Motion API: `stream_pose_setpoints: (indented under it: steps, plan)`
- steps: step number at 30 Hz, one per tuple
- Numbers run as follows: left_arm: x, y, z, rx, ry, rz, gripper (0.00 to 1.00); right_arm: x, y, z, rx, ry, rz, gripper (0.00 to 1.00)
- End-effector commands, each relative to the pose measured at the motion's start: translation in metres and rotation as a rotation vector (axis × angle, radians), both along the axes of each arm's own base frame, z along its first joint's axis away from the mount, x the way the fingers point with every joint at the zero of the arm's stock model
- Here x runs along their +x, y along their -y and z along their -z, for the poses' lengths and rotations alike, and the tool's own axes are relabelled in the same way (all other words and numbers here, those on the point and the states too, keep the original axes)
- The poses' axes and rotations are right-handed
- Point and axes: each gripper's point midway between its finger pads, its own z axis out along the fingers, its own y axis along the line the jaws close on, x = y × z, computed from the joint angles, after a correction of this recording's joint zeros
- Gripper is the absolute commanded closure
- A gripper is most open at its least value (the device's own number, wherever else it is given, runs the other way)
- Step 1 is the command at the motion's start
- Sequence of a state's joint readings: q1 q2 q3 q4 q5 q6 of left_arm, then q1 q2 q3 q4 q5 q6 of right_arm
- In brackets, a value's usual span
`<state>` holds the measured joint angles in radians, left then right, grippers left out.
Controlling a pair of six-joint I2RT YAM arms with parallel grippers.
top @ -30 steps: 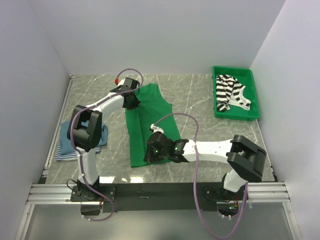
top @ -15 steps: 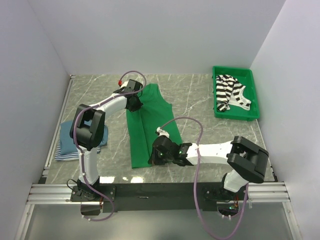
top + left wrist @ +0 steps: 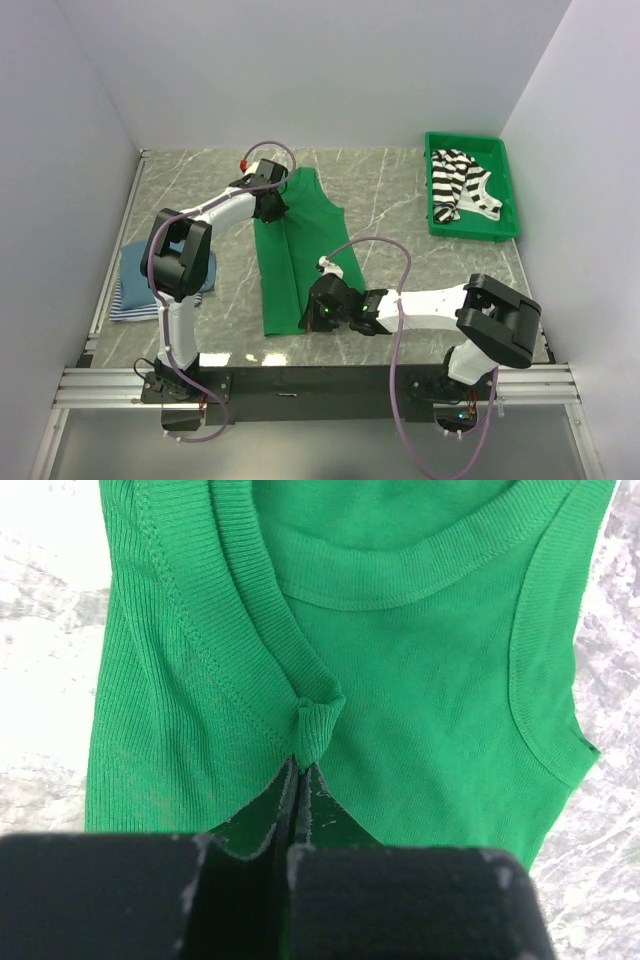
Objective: Fold and stack the tank tops
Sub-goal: Fold the tank top
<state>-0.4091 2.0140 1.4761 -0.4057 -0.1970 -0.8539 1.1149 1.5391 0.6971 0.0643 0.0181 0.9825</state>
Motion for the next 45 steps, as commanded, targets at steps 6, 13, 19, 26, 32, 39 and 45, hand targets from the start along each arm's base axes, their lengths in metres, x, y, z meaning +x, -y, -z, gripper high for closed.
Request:
stream_pose_setpoints:
  steps: [6,13,19,26,32,39,45]
  plan:
    - [0.021,0.017,-0.014,-0.047,0.081,0.042,0.92,0.0,0.001,-0.006,0.032,0.007,0.021,1.0]
    - [0.021,0.018,-0.017,-0.05,0.092,0.049,0.75,0.004,0.01,-0.01,0.004,0.031,0.047,0.77]
    - [0.028,0.022,-0.052,-0.076,0.164,0.069,0.59,0.019,0.035,-0.039,-0.034,0.124,0.115,0.52]
    - [0.03,0.015,-0.072,-0.112,0.182,0.02,0.6,0.046,0.048,-0.07,-0.054,0.23,0.116,0.5]
    - [0.034,-0.021,-0.037,-0.1,0.099,-0.085,0.77,0.042,0.011,-0.063,-0.148,0.263,-0.012,0.53]
    - [0.035,-0.044,0.015,-0.032,0.002,-0.108,0.82,0.032,-0.023,-0.013,-0.302,0.245,-0.104,0.57]
    - [0.039,-0.056,0.036,-0.013,-0.028,-0.107,0.82,0.013,-0.059,0.006,-0.294,0.211,-0.17,0.58]
